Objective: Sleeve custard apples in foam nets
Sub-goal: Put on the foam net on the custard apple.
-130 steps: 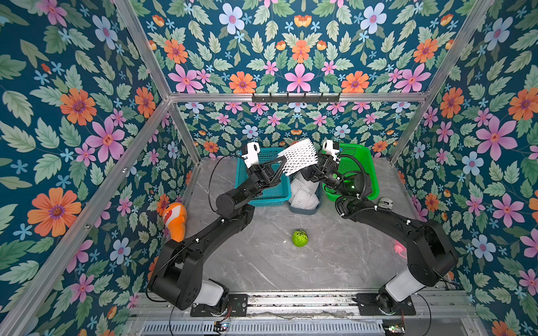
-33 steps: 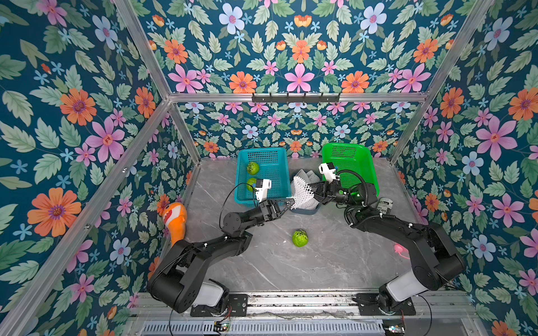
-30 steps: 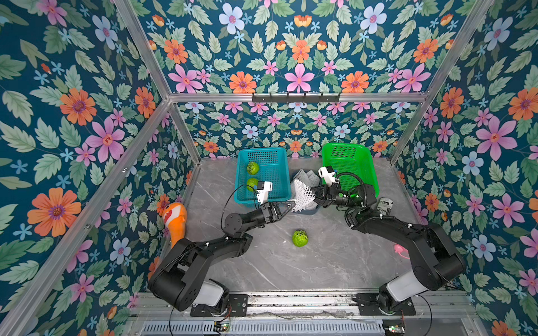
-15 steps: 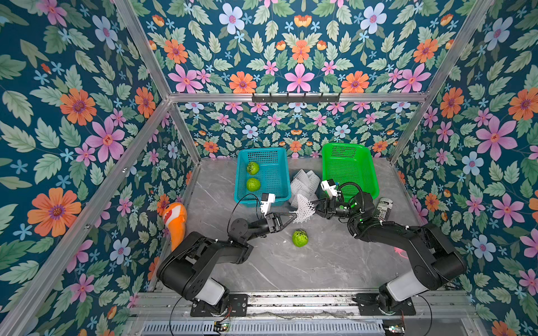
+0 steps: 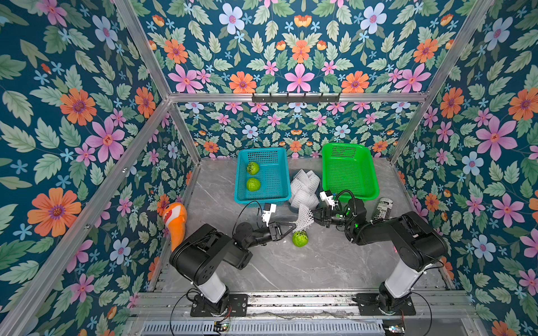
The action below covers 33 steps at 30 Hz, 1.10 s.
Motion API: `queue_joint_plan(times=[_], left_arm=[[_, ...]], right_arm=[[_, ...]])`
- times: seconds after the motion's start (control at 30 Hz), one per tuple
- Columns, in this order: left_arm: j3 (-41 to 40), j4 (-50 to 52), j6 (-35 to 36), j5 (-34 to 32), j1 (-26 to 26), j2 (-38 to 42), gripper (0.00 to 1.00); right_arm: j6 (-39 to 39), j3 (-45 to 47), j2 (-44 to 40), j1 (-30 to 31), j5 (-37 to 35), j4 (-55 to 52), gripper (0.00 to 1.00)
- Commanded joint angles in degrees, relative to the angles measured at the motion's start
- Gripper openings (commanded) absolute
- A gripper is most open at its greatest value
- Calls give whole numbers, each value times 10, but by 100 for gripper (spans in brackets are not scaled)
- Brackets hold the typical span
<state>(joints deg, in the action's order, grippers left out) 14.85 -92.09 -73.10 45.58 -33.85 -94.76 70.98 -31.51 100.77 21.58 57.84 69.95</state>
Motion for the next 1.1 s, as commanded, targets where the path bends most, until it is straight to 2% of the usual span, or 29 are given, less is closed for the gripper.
queue_joint_plan(times=[0.0,0.3,0.63,0.87,1.07], left_arm=[[-3,-65,22,1,0,-8,0],[-14,-65,43,8,1,-56,0],[-3,-65,58,14,3,-103,0],[-10,-65,58,19,11,-118,0],[-15,-65,51,29,14,-117,0]], right_arm=[[0,6,16,1,0,59,0],[-58,24,22,0,-10,23,0],[-65,14,68,1,-16,50,0],[-86,21,63,1,-13,11,0],[-79,29,64,1,-3,18,0]])
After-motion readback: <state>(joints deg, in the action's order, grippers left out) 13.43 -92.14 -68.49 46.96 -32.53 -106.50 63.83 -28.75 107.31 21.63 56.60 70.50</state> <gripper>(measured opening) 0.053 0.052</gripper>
